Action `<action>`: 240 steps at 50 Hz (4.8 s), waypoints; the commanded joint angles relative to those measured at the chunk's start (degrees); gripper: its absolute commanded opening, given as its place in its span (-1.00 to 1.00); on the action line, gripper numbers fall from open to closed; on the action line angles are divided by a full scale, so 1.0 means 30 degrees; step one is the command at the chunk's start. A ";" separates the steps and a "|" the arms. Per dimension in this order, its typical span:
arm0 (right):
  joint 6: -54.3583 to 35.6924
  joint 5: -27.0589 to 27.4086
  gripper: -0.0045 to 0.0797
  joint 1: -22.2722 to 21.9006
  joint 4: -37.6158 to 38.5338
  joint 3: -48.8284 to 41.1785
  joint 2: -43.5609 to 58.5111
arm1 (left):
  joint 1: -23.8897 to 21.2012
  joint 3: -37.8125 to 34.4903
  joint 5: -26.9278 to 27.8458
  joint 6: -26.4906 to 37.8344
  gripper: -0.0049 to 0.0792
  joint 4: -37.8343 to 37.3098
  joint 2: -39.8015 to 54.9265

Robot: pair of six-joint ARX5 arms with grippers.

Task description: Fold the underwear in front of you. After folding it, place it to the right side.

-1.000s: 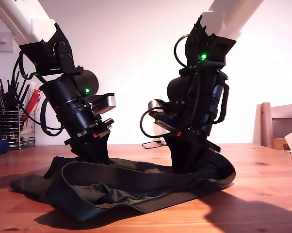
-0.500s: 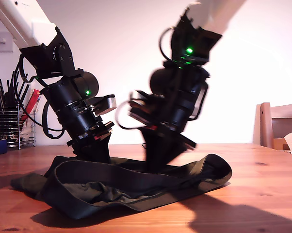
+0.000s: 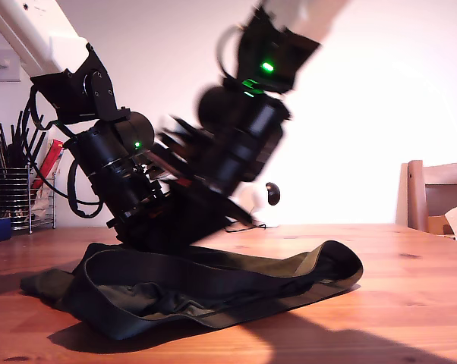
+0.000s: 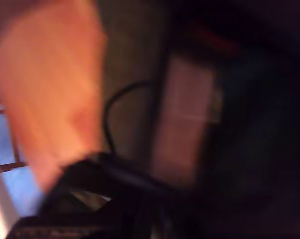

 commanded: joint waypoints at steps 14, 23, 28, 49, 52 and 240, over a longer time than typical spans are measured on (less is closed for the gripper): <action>-0.0248 -0.0481 -0.92 0.1137 -0.1341 0.0058 -0.0495 | 0.0270 -0.0029 0.0066 0.0153 -0.93 0.0226 0.0991; -0.0605 -0.0444 -0.92 0.1530 -0.2208 0.0015 -0.0488 | 0.0568 -0.0029 0.0066 0.0160 -0.93 0.0284 0.0991; -0.0648 -0.0437 -0.92 0.1851 -0.2259 -0.0408 -0.0488 | 0.0780 -0.0029 0.0066 0.0153 -0.93 0.0328 0.0991; -0.0568 0.1333 -0.92 0.2382 -0.1180 -0.1734 -0.0488 | 0.1035 -0.0029 0.0437 0.0146 -0.93 0.0138 0.0991; -0.0568 0.1574 -0.92 0.2390 -0.1100 -0.1785 -0.0488 | 0.1035 -0.0029 0.0481 0.0138 -0.93 0.0080 0.0991; -0.2069 0.3694 -0.23 -0.4874 0.1683 -0.1953 -0.2907 | -0.0743 0.6069 -0.4736 -0.3016 -0.33 -1.2094 0.0423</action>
